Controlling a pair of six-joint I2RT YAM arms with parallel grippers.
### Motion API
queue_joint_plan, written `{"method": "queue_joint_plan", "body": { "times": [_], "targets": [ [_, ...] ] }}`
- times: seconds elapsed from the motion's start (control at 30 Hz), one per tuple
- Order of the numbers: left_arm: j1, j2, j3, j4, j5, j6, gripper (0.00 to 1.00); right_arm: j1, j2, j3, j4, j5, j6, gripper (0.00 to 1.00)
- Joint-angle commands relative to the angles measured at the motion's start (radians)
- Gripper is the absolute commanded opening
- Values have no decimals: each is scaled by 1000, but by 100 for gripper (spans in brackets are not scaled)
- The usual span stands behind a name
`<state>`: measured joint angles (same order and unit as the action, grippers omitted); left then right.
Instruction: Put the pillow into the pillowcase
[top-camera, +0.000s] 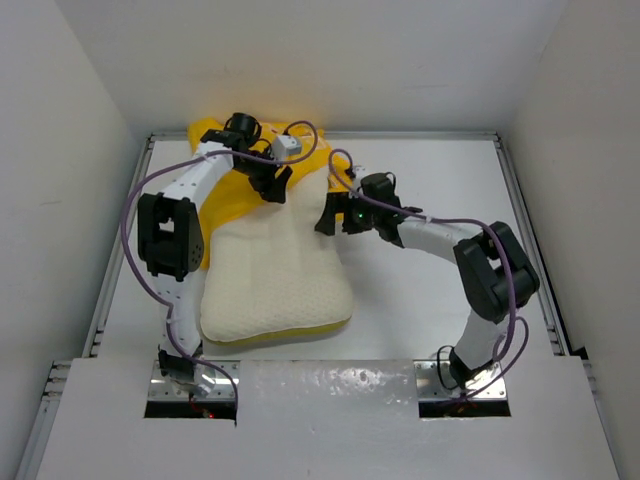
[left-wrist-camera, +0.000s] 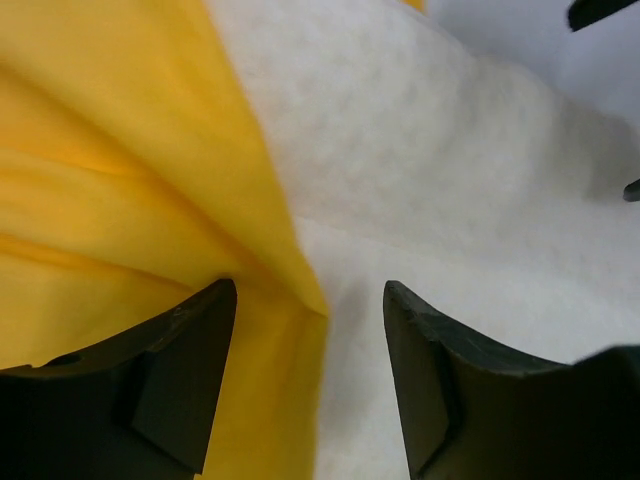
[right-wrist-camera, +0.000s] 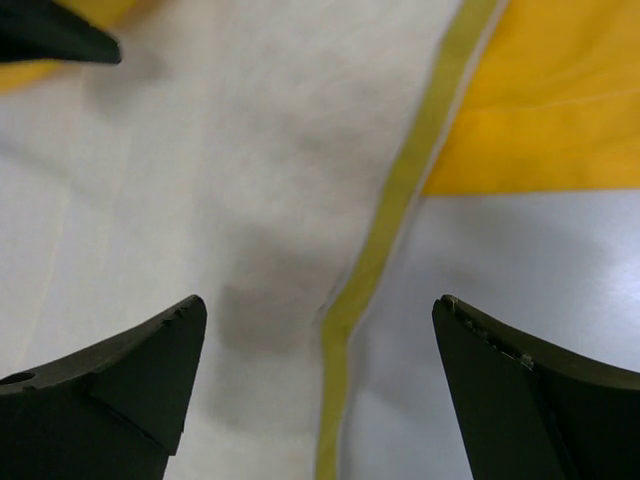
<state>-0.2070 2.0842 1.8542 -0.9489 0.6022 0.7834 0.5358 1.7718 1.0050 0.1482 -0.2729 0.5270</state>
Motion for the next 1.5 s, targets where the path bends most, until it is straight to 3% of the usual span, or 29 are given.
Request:
{"method": "queue_joint_plan", "body": {
  "times": [0.0,0.07,0.27,0.5,0.67,0.73,0.77,0.8,0.83,0.87,1.0,1.23,1.37,1.47],
  "targets": [
    [-20,-55,69,243,-80,-203,58,-53,23,81,101,17,108,93],
    [-37,-38,66,353,-120,-242,60,-56,110,180,70,52,96,93],
    [-84,60,85,420,-222,-256,61,-68,267,371,16,149,152,89],
    [-91,151,160,424,-234,-299,45,-69,386,480,-33,221,194,81],
    [-92,171,172,420,-154,-334,46,-68,426,497,-9,172,220,54],
    [-92,175,174,420,-145,-343,42,-68,431,492,13,152,222,37],
    [-92,177,172,418,-136,-346,31,-69,431,489,22,135,225,29],
    [-92,181,171,420,-131,-351,22,-68,430,480,31,127,226,13],
    [-92,185,174,420,-127,-357,5,-68,429,478,36,124,225,6],
    [-92,186,174,421,-122,-365,0,-68,426,477,37,123,222,0],
    [-92,165,220,426,-56,-424,0,-62,382,442,65,68,177,0],
    [-94,73,310,497,172,-550,0,19,232,333,131,60,-39,0],
    [-98,73,306,421,199,-508,0,26,166,256,284,58,-32,0],
    [-101,66,270,354,192,-448,0,27,132,253,301,81,-53,0]
  ]
}}
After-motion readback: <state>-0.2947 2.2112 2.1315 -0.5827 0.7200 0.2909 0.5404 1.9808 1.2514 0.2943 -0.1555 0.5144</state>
